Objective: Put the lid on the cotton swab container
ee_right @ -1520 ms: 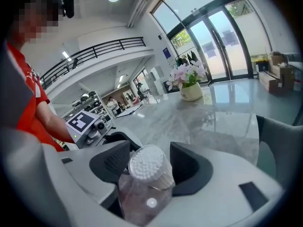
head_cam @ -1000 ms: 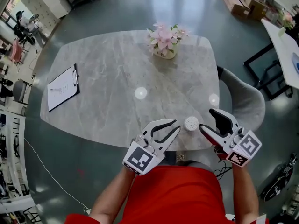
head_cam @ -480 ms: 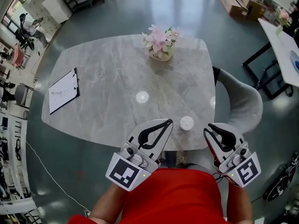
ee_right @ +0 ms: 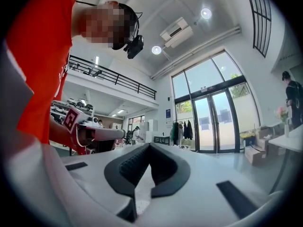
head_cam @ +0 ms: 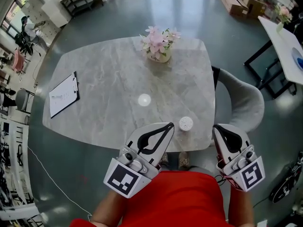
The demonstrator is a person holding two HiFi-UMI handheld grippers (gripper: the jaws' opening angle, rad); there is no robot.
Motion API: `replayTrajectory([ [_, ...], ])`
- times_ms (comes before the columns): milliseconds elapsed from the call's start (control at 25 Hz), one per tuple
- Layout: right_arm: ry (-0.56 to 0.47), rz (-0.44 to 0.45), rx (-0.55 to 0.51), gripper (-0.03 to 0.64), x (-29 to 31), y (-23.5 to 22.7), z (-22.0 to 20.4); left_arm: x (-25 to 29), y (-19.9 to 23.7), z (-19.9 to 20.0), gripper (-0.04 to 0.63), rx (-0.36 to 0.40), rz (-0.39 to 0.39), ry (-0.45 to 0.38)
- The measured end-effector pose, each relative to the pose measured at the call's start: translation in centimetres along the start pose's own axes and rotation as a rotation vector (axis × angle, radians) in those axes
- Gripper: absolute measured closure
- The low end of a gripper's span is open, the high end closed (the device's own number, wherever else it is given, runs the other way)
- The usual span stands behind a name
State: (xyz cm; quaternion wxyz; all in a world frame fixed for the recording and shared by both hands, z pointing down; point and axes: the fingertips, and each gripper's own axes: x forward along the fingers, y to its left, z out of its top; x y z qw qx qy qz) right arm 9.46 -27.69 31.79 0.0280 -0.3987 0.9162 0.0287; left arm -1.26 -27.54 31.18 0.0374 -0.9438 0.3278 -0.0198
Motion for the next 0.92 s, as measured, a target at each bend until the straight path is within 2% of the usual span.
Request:
replayTrajectory([
  [440,-0.027,-0.017,0.021,0.6,-0.65,-0.7,1.05,0.09,0.13,-0.32,0.581,-0.005,0.0,0.014],
  [920,-0.003,-0.006,0.015,0.6,-0.84,-0.46,1.03,0.0,-0.02,-0.39,0.581,-0.007,-0.009,0.016],
])
